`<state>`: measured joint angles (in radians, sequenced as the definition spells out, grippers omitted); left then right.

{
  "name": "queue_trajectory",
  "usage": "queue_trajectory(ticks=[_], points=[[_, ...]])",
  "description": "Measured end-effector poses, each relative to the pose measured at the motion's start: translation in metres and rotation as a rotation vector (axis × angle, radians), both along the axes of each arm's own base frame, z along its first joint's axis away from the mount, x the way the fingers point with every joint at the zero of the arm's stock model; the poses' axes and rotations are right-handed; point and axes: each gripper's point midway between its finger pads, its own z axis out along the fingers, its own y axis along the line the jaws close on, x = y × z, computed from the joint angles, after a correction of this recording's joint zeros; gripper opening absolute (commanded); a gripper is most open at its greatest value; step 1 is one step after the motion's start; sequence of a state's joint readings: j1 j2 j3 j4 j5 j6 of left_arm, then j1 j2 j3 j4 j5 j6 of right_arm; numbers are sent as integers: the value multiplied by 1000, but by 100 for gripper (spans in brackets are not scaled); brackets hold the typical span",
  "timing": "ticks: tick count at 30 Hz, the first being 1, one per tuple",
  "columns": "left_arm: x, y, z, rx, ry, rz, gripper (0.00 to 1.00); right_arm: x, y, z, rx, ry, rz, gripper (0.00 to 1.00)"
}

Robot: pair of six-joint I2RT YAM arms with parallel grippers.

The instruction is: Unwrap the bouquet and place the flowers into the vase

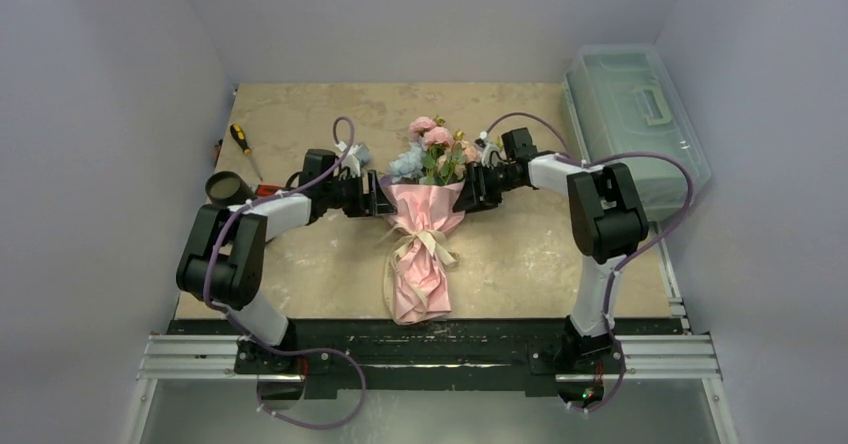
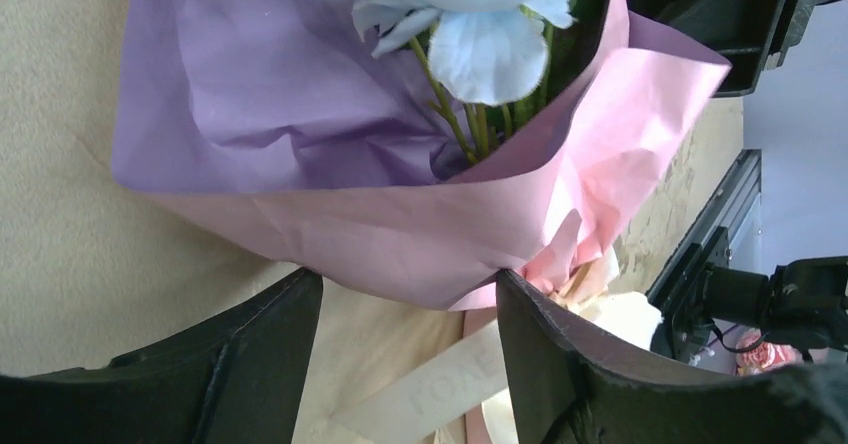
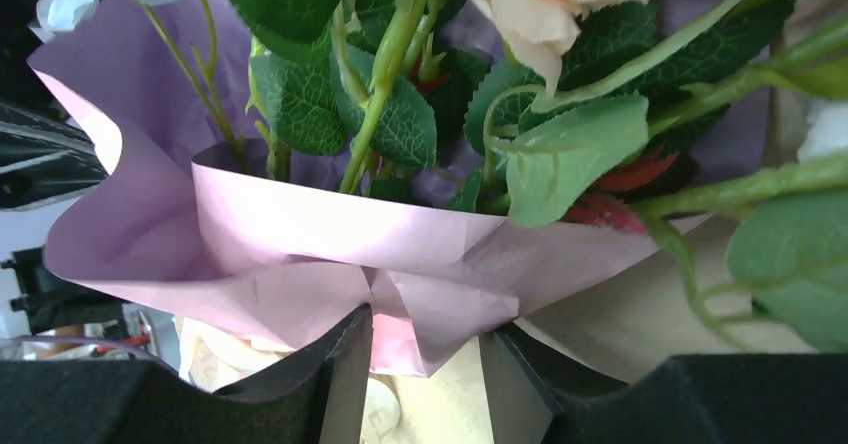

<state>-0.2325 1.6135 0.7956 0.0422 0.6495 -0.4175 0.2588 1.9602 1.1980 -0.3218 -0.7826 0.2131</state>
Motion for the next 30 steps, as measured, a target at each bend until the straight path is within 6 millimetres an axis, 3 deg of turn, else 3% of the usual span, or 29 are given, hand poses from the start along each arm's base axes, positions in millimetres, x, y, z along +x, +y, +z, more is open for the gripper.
queue_trajectory(ticks=[11,18,20,22,26,30], points=[[40,-11,-15,-29,12,28,57,56,21,-2,59,-43,-14,38],[80,-18,-12,-21,-47,26,56,91,29,8,78,-112,-17,44],[87,-18,-9,-11,-70,19,59,95,29,13,82,-126,-18,50],[92,-17,-5,-4,-96,12,72,97,29,19,82,-136,-18,54],[93,-8,3,8,-127,-4,83,93,20,38,59,-160,-4,61],[78,14,34,7,-218,-20,84,78,10,88,44,-244,22,70]])
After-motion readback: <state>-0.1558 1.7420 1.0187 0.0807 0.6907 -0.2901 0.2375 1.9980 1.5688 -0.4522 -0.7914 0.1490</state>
